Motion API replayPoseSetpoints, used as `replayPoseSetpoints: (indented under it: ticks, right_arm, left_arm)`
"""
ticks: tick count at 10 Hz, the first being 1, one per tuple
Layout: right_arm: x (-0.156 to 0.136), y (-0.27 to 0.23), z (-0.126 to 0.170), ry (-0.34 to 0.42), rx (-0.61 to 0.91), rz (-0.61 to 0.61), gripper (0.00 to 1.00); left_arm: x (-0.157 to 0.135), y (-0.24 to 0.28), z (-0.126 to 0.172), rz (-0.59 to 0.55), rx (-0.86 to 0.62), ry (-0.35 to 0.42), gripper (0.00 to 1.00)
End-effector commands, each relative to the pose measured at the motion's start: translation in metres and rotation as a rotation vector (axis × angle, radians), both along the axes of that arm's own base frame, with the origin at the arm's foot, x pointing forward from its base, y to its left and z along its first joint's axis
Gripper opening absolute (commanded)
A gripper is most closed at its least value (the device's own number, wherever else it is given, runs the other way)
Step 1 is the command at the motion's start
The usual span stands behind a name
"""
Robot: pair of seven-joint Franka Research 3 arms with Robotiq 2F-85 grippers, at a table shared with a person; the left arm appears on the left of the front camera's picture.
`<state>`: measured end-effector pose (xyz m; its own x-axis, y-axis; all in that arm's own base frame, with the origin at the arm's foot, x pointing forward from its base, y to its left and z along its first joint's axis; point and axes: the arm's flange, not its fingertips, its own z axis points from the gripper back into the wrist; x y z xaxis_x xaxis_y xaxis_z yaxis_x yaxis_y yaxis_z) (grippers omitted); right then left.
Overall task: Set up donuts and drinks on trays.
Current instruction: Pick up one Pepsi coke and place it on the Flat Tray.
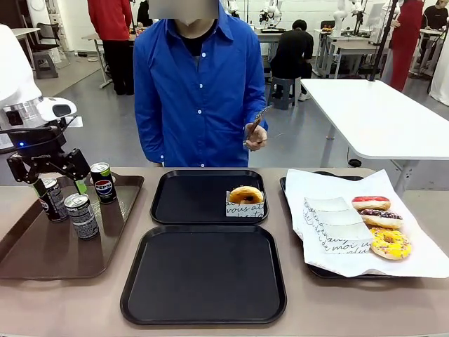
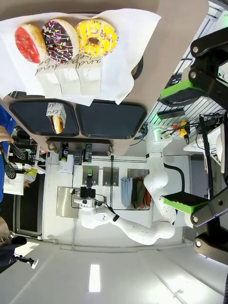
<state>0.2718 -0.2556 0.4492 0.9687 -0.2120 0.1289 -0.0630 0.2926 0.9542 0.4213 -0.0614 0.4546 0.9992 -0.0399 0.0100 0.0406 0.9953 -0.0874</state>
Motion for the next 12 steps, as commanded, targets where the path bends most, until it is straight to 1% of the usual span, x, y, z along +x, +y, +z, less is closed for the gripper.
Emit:
replayPoseSetpoints:
  ticks: [1, 3, 4, 7, 8, 10, 12]
  right_arm:
    - [-0.001, 0.000, 0.001, -0.004, 0.008, 0.001, 1.00]
    - [-0.001, 0.000, 0.001, -0.004, 0.008, 0.001, 1.00]
    - [-0.001, 0.000, 0.001, -0.004, 0.008, 0.001, 1.00]
    - [-0.001, 0.000, 0.001, -0.004, 0.008, 0.001, 1.00]
    - [-0.001, 0.000, 0.001, -0.004, 0.008, 0.001, 1.00]
    - [-0.001, 0.000, 0.001, -0.004, 0.008, 0.001, 1.00]
    - [-0.001, 0.000, 0.001, -0.004, 0.008, 0.001, 1.00]
  left_arm:
    - [0.012, -0.015, -0.006, -0.053, 0.063, -0.034, 1.00]
    - [0.007, -0.023, -0.022, -0.065, 0.097, -0.078, 1.00]
    - [0.003, -0.025, -0.029, -0.066, 0.115, -0.086, 1.00]
    - [0.006, -0.024, -0.036, -0.067, 0.133, -0.152, 1.00]
    - [0.004, -0.021, -0.037, -0.057, 0.112, -0.155, 1.00]
    - [-0.002, -0.015, -0.052, -0.030, 0.084, -0.160, 1.00]
    - [0.004, -0.014, -0.056, -0.029, 0.090, -0.146, 1.00]
